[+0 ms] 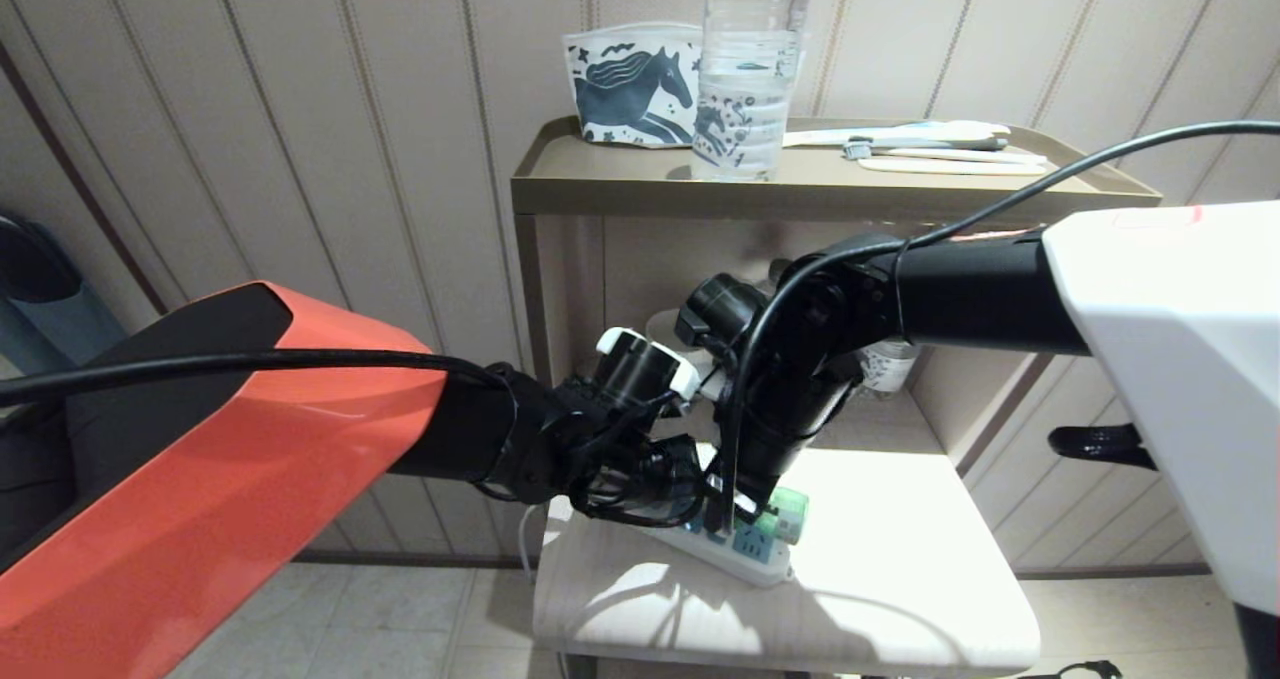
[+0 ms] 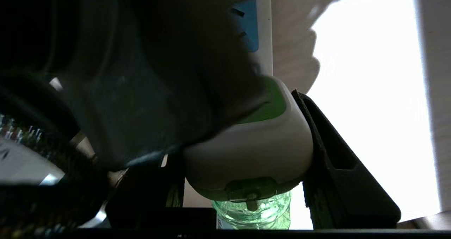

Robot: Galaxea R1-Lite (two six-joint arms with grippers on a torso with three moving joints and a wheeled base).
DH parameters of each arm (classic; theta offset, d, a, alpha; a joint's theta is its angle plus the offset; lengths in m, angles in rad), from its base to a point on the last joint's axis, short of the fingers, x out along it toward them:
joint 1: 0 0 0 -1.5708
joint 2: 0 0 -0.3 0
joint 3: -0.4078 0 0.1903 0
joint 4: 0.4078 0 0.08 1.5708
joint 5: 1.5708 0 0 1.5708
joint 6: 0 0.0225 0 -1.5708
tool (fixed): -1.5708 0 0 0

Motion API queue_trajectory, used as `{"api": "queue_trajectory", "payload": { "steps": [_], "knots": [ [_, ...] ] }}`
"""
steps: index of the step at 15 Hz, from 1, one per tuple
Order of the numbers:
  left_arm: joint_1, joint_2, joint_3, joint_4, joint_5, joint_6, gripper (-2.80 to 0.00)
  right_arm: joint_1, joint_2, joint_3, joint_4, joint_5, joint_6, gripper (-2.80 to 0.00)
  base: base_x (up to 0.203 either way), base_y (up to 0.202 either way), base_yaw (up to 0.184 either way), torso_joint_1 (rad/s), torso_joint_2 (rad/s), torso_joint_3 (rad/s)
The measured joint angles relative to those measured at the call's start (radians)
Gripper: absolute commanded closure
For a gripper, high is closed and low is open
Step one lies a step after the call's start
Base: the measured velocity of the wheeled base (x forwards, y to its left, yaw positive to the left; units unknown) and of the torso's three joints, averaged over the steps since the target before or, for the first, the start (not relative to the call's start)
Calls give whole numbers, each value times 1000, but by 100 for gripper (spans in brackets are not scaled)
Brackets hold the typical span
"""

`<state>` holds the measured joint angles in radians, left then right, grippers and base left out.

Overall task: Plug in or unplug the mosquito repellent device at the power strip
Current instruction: Hold the socket with your left hand and unplug it with your right hand

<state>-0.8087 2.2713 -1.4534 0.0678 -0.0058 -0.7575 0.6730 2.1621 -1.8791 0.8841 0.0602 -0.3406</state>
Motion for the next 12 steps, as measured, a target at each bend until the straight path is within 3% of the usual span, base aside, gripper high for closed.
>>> {"api": "queue_trajectory", "payload": {
  "steps": [12],
  "knots": [
    [9, 31, -17, 13, 33, 3, 0, -3, -47, 61, -45, 0, 1, 0, 0, 0, 0, 0, 0, 0]
  ]
}}
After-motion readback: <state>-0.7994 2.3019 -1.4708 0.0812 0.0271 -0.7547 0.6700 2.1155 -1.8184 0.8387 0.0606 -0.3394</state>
